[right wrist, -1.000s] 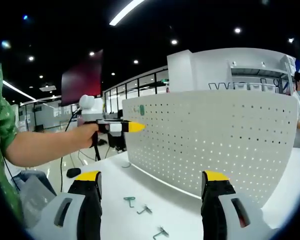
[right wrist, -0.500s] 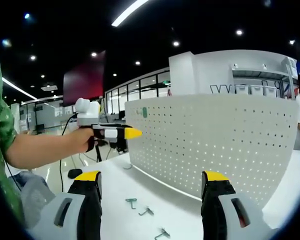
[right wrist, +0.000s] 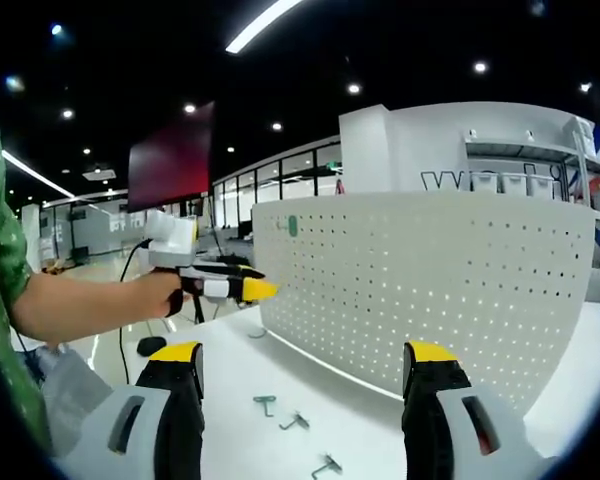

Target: Insert the hook assembly into the mounting plate slot until the hook locks in place.

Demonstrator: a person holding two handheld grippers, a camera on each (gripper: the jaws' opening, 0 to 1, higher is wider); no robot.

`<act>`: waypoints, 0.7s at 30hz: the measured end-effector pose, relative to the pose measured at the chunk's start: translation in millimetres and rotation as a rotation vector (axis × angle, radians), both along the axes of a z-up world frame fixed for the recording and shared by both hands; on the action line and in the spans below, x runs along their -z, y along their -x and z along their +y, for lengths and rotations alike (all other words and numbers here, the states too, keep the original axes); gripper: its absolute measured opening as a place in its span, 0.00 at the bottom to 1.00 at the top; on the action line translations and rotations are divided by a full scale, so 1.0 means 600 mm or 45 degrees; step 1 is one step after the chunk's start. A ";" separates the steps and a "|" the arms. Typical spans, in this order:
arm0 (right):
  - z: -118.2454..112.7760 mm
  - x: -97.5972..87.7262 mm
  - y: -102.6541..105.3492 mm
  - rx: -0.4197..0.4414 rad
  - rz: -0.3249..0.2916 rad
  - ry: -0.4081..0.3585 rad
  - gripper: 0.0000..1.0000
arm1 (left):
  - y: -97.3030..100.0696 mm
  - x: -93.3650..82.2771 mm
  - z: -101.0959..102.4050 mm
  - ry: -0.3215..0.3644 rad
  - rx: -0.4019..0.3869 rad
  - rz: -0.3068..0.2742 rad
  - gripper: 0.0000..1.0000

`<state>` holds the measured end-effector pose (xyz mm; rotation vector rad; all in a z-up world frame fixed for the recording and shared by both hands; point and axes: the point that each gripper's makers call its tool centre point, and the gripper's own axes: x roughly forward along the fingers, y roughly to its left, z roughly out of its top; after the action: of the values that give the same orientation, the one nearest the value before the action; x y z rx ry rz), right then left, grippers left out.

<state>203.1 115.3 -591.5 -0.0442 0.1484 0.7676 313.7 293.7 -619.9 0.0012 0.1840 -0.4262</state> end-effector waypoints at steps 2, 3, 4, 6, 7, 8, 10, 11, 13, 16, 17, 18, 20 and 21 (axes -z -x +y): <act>0.000 0.000 0.000 0.000 0.000 0.002 0.83 | 0.004 0.007 -0.001 -0.006 0.007 0.012 0.51; 0.000 0.001 0.000 0.000 0.001 0.001 0.83 | 0.006 0.009 -0.001 -0.008 0.009 0.017 0.49; 0.000 0.001 0.000 0.000 0.001 0.000 0.83 | 0.007 0.014 -0.002 -0.016 0.012 0.023 0.48; 0.002 0.000 0.001 -0.001 -0.001 0.001 0.83 | 0.010 0.020 -0.003 -0.025 0.020 0.031 0.45; 0.002 0.000 0.001 -0.002 -0.001 0.000 0.83 | 0.012 0.025 -0.003 -0.030 0.024 0.036 0.44; 0.003 0.000 0.001 -0.003 -0.001 0.000 0.83 | 0.013 0.030 -0.003 -0.035 0.032 0.043 0.42; 0.004 0.001 0.001 -0.004 0.000 0.002 0.83 | 0.018 0.043 -0.007 -0.053 0.054 0.062 0.35; 0.004 0.001 0.002 -0.005 0.001 0.002 0.83 | 0.020 0.050 -0.008 -0.071 0.066 0.068 0.33; 0.005 0.002 0.002 -0.006 0.002 0.001 0.83 | 0.024 0.063 -0.009 -0.096 0.070 0.077 0.30; 0.005 0.004 0.003 -0.008 0.005 0.004 0.83 | 0.030 0.077 -0.010 -0.100 0.082 0.102 0.25; 0.005 0.004 0.004 -0.009 0.006 0.005 0.83 | 0.031 0.080 -0.010 -0.103 0.085 0.104 0.25; 0.005 0.004 0.004 -0.010 0.006 0.005 0.83 | 0.032 0.083 -0.011 -0.109 0.087 0.108 0.25; 0.005 0.005 0.005 -0.009 0.007 0.005 0.83 | 0.036 0.089 -0.012 -0.113 0.091 0.117 0.25; 0.005 0.005 0.005 -0.009 0.008 0.005 0.83 | 0.037 0.092 -0.013 -0.121 0.094 0.124 0.24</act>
<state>200.2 118.1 -594.5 -0.0463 0.1563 0.7746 291.4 285.9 -675.1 0.0807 0.3004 -0.4911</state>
